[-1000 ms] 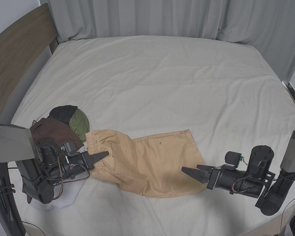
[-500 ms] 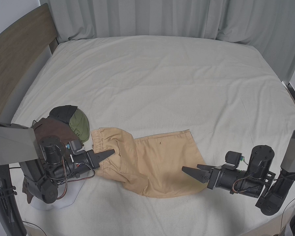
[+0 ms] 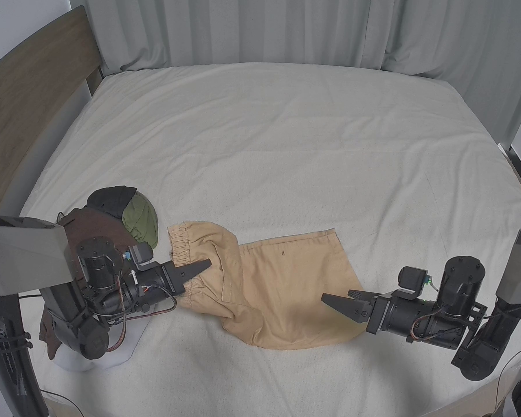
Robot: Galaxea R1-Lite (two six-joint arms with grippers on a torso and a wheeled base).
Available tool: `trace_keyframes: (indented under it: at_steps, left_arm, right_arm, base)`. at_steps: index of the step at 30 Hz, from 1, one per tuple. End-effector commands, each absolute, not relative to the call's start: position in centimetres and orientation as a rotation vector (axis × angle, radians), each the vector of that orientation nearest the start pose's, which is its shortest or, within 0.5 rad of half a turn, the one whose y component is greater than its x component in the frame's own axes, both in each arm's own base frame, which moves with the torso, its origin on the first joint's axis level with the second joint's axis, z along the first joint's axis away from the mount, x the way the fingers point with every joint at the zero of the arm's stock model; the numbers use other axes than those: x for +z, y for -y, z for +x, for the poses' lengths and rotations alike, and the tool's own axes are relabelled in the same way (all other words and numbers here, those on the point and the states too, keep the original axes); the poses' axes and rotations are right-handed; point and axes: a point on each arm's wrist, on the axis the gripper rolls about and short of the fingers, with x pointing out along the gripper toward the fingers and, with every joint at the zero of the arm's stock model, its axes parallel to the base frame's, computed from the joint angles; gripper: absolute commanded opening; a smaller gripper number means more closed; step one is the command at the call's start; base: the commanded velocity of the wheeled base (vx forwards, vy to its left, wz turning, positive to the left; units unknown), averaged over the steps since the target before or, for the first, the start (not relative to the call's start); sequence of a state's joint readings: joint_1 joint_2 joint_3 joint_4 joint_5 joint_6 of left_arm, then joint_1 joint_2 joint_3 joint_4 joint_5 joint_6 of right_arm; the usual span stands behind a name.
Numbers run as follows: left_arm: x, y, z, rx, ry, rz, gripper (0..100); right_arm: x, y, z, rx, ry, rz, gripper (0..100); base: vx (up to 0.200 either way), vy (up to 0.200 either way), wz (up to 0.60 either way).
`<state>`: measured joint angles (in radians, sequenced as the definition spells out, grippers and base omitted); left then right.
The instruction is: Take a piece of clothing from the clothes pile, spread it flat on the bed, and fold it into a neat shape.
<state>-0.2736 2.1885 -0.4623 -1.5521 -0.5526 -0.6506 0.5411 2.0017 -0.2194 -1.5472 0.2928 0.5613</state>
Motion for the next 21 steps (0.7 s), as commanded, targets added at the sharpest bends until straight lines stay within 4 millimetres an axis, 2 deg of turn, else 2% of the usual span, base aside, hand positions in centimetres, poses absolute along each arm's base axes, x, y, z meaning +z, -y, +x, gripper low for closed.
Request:
trace_keyframes:
  at_steps: [1,21]
  left_arm:
    - [4.4,10.1,30.5,-0.746,-0.439,-0.649,0]
    - [5.1,12.8,30.9,-0.798,-0.425,-0.679,0]
  right_arm:
    - [6.3,-14.0,22.0,0.740,-0.464,0.496,100]
    - [6.4,-13.8,22.1,0.735,-0.456,0.498,100]
  base:
    - [0.000,0.000,0.00]
    - [0.000,0.000,0.00]
